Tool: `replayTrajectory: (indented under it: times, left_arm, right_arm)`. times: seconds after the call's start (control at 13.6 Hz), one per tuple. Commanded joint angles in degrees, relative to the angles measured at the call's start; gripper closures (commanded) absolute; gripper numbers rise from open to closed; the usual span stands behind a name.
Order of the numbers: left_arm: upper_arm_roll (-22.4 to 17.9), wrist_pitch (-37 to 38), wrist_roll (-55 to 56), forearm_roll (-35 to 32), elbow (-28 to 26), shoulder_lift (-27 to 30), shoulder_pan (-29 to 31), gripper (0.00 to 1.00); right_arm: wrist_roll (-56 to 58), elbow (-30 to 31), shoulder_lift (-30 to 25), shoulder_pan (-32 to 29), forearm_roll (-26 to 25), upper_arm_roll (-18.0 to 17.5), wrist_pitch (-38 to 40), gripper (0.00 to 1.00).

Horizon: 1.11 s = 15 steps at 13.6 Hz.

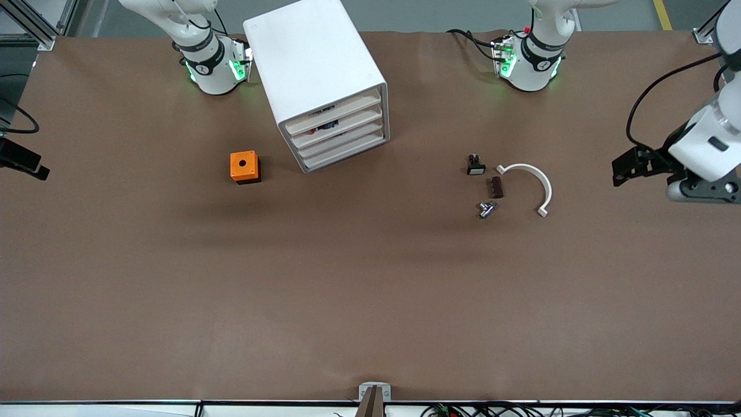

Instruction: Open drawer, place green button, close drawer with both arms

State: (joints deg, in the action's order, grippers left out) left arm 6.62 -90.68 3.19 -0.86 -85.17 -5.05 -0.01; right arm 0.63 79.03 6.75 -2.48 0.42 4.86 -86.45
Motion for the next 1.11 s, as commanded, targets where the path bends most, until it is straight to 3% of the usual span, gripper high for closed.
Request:
replayTrajectory:
  times: [0.0,0.15,1.03]
  left_arm:
    - [-3.26,3.48,3.74,2.7,0.43,2.67,-2.96,0.0]
    - [-6.35,3.67,4.1,2.26,0.7,3.2,-5.87,0.0]
    - [-4.68,4.99,5.07,2.09,2.2,3.38,-5.18,0.0]
  right_arm:
    - [-0.19,-0.54,0.02,0.2,-0.77,-0.12,0.14,0.0]
    - [-0.19,-0.54,0.02,0.2,-0.77,-0.12,0.14,0.0]
    - [-0.19,-0.54,0.02,0.2,-0.86,-0.12,0.05,0.0]
